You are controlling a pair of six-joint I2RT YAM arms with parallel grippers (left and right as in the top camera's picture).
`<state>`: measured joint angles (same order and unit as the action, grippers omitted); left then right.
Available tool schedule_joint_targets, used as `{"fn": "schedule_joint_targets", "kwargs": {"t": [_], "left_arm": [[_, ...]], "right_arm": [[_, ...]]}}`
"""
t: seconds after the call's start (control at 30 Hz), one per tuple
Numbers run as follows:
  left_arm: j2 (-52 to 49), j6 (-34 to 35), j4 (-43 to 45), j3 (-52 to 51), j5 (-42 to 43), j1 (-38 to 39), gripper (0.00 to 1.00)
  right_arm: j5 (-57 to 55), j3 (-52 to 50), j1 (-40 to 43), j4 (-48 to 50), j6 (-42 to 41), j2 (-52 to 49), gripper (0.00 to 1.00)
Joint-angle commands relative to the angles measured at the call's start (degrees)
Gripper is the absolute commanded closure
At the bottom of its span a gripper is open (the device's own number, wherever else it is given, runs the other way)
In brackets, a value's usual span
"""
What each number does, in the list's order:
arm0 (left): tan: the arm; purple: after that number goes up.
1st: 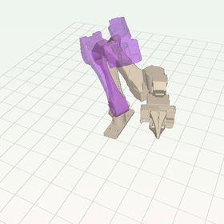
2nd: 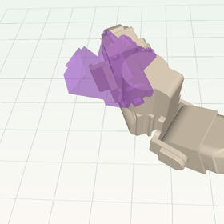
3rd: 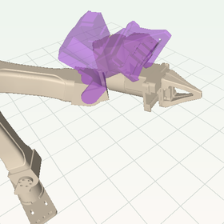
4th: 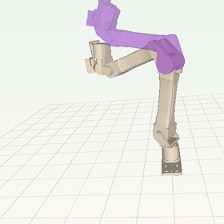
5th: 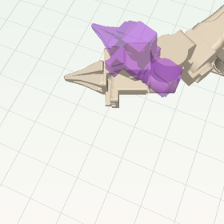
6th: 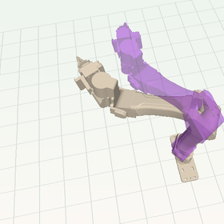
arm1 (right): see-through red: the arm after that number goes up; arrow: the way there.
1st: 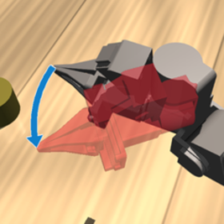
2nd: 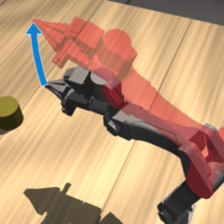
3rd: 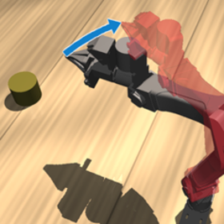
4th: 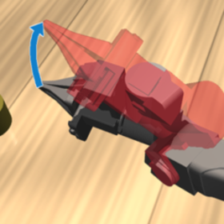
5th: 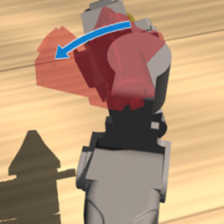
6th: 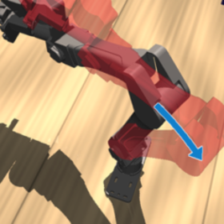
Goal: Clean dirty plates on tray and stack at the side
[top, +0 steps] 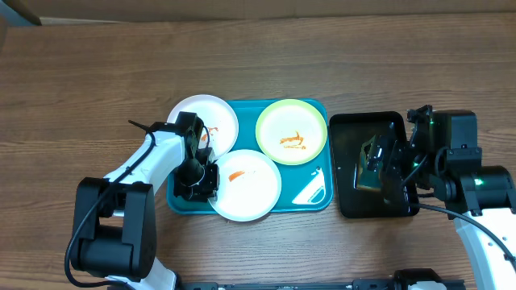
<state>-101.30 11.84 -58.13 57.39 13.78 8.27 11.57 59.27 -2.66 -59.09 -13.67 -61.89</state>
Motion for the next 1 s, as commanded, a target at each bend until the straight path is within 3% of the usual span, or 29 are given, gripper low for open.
{"fn": "schedule_joint_targets", "kwargs": {"t": [0.0, 0.2, 0.33, 0.6, 0.8, 0.97], "left_arm": [[-0.5, -0.4, 0.6, 0.9, 0.7, 0.4, 0.85], [-0.5, 0.0, 1.2, 0.9, 0.7, 0.4, 0.96], [-0.5, 0.5, 1.5, 0.9, 0.9, 0.4, 0.96], [-0.5, 2.9, 3.3, 0.9, 0.9, 0.4, 0.96], [-0.5, 3.7, 3.6, 0.9, 0.9, 0.4, 0.96], [-0.5, 3.7, 3.6, 0.9, 0.9, 0.4, 0.96]], "right_arm": [[0.0, 1.6, 0.2, 0.7, 0.2, 0.3, 0.0], [-0.2, 1.6, 0.2, 1.4, 0.2, 0.3, 0.0], [-0.5, 1.7, 0.2, 1.7, 0.6, -0.8, 0.0], [-0.4, 6.0, 0.1, -2.7, 0.5, -9.3, 0.16], [-1.3, 6.0, 0.1, -2.8, -0.1, -19.1, 0.35], [-3.0, 5.9, 0.1, -3.2, -1.6, -27.8, 0.37]]}}
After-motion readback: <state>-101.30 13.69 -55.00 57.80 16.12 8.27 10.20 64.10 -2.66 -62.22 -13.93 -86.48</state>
